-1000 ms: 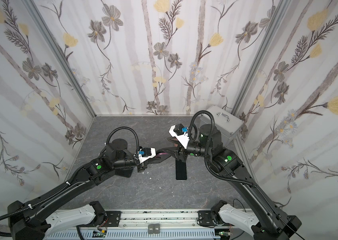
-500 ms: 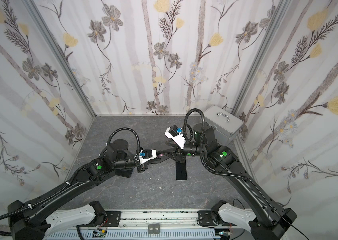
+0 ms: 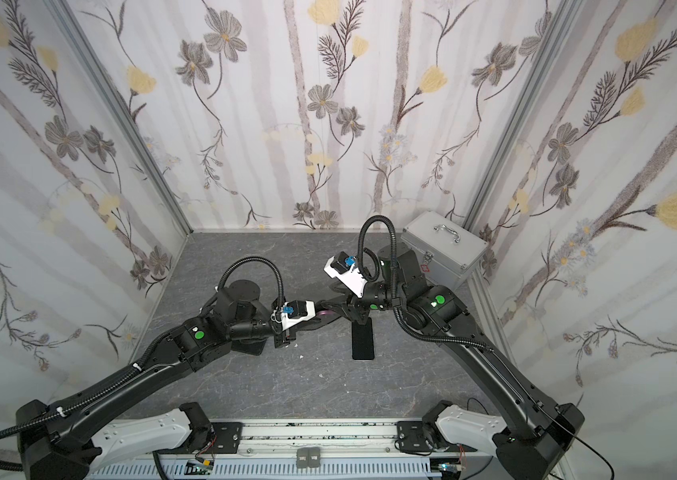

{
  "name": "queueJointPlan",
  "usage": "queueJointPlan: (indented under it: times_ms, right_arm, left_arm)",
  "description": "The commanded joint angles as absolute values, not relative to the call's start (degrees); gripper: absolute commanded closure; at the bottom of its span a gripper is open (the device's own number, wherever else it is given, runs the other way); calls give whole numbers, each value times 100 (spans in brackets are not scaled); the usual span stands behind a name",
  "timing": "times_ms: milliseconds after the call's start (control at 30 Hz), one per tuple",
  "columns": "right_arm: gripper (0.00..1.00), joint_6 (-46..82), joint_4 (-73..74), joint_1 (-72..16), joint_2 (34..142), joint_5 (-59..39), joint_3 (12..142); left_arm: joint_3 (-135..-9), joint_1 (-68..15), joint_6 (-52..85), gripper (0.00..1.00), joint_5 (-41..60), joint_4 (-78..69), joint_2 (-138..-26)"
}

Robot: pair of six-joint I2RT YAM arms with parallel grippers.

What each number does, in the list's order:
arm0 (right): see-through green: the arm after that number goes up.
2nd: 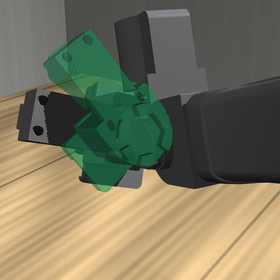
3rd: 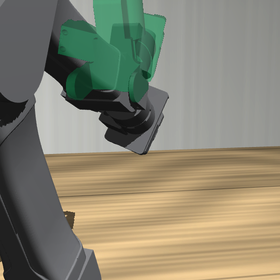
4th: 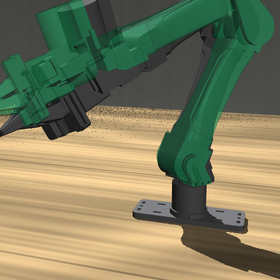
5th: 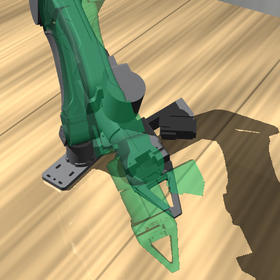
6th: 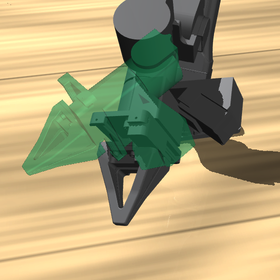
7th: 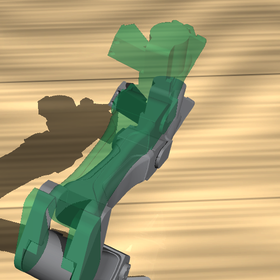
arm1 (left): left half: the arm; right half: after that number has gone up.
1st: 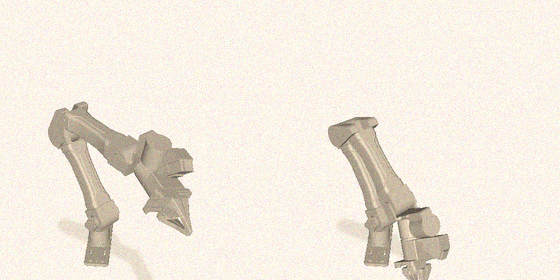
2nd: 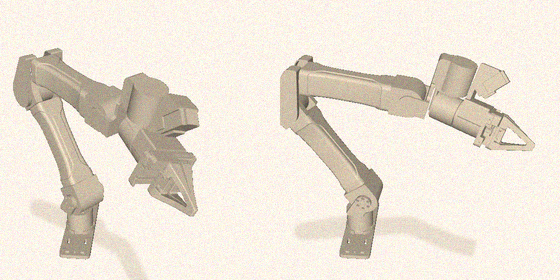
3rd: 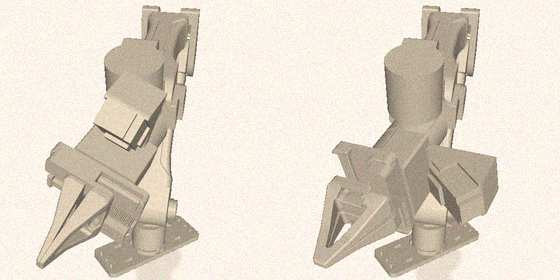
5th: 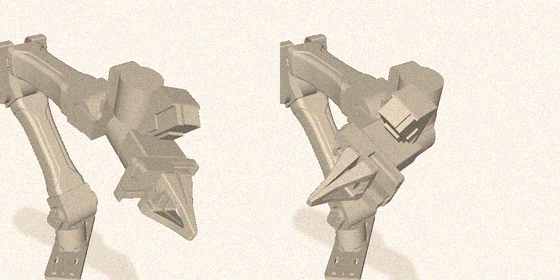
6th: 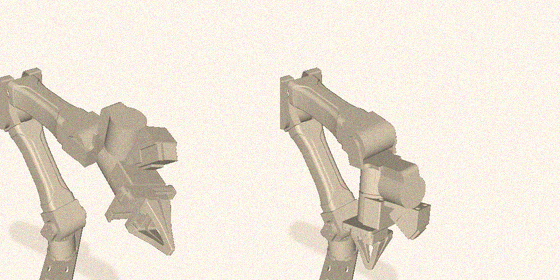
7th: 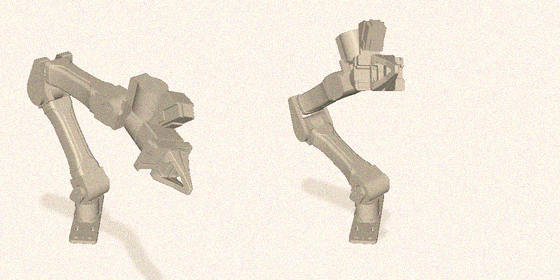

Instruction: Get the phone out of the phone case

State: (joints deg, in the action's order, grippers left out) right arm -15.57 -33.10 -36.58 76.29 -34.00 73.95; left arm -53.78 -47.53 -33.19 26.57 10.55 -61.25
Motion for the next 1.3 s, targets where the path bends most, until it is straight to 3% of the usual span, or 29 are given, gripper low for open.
queueJointPlan:
  times_ms: [0, 100, 500, 1067, 1267]
  right_arm:
    - [55, -1826, -3775, -3666, 7778, -3617, 7485]
    - [60, -1930, -4007, -3700, 7926, -3813, 7605]
    - [99, -1685, -3663, -3707, 7753, -4115, 7521]
    - [100, -434, -2963, -3225, 8119, -3835, 7479]
    - [100, 614, -2113, -2808, 7879, -2812, 6818]
  left_arm:
    - [-5484, -4755, -3447, 100, 2787, 439, -6126]
    - [-5481, -4750, -3454, 100, 2760, 443, -6143]
    - [-5423, -4746, -3437, 100, 2557, 445, -6100]
    - [-5394, -4850, -3301, 100, 2993, 432, -5898]
    - [-5308, -4839, -2627, 100, 2730, 335, -5834]
